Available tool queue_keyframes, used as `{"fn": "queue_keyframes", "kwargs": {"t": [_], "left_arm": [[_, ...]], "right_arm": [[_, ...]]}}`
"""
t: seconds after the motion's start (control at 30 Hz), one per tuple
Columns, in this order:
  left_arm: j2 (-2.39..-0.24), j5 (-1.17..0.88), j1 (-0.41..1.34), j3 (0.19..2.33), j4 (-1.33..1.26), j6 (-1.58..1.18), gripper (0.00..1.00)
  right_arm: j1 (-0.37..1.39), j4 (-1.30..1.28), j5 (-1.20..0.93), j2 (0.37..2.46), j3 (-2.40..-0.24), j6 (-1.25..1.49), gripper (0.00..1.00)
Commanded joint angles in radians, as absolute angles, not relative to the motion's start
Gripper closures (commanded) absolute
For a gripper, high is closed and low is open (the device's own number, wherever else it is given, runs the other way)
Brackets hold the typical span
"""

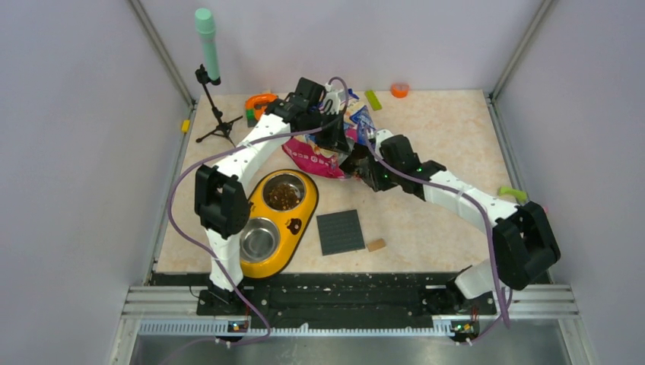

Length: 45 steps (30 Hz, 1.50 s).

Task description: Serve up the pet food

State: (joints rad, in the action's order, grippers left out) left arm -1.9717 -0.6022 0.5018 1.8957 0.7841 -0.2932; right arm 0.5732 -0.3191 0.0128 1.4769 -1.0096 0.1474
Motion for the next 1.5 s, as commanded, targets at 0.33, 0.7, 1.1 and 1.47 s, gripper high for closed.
{"fn": "queue_keyframes", "kwargs": {"t": [0.33, 0.7, 1.1, 1.47], "left_arm": [[-1.892, -0.671, 0.467, 1.911, 0.616, -0.397, 1.00], [-1.930, -0.689, 0.424, 1.926, 0.548, -0.465, 1.00], [-1.979, -0.724, 0.411, 1.967, 0.555, -0.474, 1.00], [-1.937, -0.701, 0.408, 1.929, 0.566, -0.469, 1.00]], "right_arm": [[0.582, -0.447, 0.005, 1.259, -0.946, 0.147, 1.00], [0.615, -0.583, 0.064, 1.183, -0.993, 0.153, 1.00], [0.618, -0.389, 0.102, 1.168, -0.955, 0.107, 1.00], [0.710, -0.074, 0.199, 1.244, -0.851, 0.091, 1.00]]}}
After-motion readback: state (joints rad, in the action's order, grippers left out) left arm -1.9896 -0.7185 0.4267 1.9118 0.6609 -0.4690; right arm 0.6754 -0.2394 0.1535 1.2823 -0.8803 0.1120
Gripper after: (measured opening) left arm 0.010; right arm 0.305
